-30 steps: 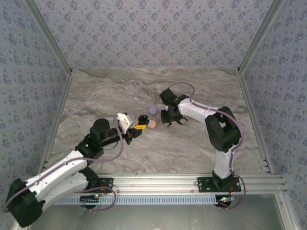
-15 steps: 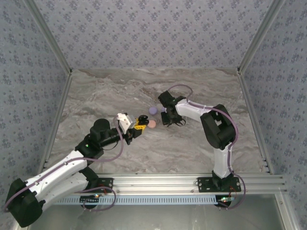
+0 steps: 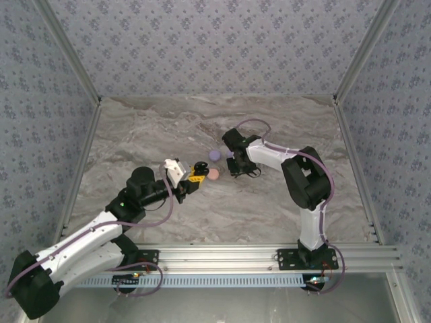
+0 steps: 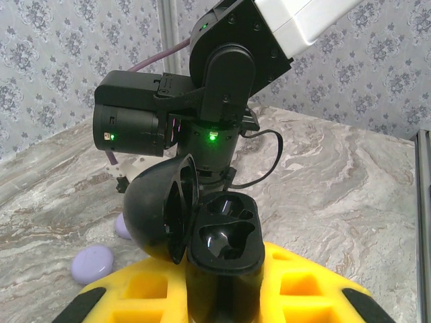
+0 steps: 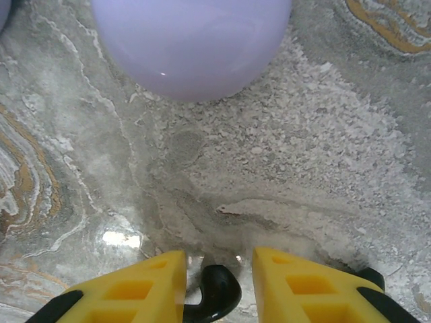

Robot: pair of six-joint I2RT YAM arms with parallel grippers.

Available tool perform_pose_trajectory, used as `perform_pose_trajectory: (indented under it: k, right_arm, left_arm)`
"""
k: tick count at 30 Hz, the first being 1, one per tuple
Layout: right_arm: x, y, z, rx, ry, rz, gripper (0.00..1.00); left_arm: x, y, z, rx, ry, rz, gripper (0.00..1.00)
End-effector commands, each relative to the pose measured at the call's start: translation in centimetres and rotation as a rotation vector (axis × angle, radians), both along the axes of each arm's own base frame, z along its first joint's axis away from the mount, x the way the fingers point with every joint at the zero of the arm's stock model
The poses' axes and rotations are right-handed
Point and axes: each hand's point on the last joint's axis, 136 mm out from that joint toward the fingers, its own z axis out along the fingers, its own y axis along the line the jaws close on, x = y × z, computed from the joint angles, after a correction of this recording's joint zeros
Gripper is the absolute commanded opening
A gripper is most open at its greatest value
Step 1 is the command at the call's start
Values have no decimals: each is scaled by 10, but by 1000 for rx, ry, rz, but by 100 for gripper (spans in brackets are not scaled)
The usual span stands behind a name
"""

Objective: Insert wireless bluetooth earbuds into charging case

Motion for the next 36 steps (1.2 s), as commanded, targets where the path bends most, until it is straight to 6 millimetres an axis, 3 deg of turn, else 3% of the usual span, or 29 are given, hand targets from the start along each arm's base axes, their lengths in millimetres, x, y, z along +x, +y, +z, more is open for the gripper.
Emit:
perform_pose_trajectory:
  k: [1,24,36]
  right_arm:
    - [-9,-10,-7,-51,33,-5,34]
    - [-19,-12,-12,-52,59,2,31]
    - [-19,-8,-6,-25,49,10,23]
  left_arm:
    - [-1,2,11,-12,-33,7,3]
    - [-1,2,8,-6,-29,11,4]
    - [0,2,9,-8,-28,13,4]
